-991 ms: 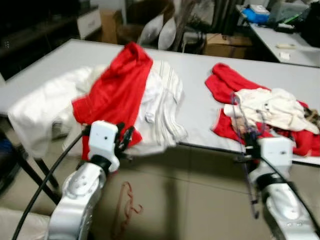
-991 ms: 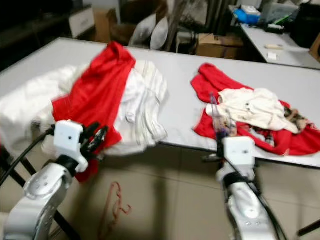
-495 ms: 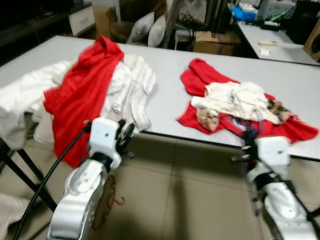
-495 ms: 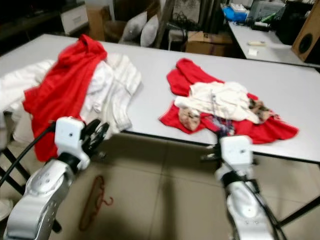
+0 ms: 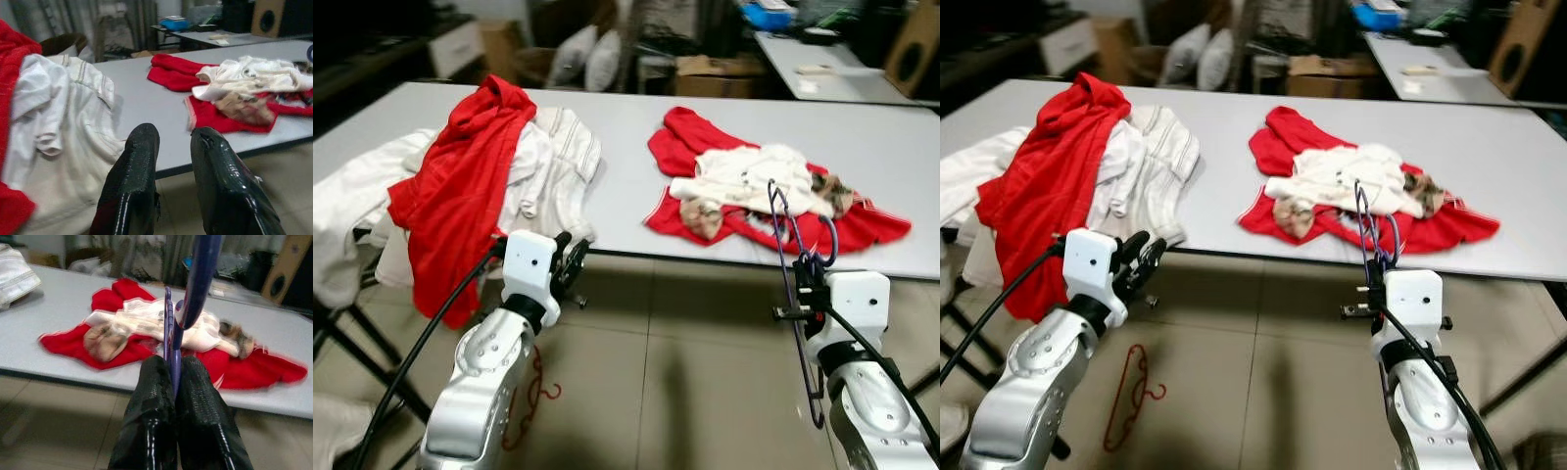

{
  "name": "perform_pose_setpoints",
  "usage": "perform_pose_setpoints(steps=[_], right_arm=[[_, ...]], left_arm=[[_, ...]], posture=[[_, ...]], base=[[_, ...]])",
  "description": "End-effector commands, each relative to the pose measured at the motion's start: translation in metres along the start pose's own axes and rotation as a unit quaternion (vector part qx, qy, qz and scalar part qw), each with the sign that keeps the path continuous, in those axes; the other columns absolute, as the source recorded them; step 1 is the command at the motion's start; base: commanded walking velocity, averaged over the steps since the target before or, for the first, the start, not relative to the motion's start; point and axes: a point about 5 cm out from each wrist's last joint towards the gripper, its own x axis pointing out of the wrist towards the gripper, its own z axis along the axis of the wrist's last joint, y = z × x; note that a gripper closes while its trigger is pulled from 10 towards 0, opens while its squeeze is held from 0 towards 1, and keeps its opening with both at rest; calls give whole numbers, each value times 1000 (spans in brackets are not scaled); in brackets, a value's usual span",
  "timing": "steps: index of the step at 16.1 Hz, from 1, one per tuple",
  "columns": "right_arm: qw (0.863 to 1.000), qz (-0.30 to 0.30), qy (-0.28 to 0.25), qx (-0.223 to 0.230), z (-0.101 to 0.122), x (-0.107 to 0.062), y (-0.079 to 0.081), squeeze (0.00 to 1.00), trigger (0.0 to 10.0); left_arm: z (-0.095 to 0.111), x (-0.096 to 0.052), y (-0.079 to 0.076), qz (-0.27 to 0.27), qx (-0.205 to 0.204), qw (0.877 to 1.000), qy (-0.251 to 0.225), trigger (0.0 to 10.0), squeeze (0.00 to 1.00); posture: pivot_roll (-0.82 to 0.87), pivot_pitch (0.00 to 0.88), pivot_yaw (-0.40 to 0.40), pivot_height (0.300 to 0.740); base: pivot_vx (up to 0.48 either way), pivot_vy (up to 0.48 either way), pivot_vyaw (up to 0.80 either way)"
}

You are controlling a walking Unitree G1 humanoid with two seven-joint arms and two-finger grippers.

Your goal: Hang hanger

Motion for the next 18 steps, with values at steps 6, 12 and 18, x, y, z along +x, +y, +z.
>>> perform_pose_setpoints(steps=[6,12,18], right_arm=[[1000,-10,1,4,2,-6,-3,0,10000],[999,-33,9,-11,4,-11,-16,0,10000],[996,-85,8,-2,3,-24,-28,0,10000]], left_arm=[[-4,5,0,7,-30,1000,5,10000,0],[1,14,-6,-21,-17,1000,-8,10000,0],[1,32,-20,-77,-15,997,-9,10000,0]], posture=[[-34,0,27,740],[-74,0,45,740],[-134,0,132,740]], base=[[0,-371,-800],[43,0,0],[352,0,-248]])
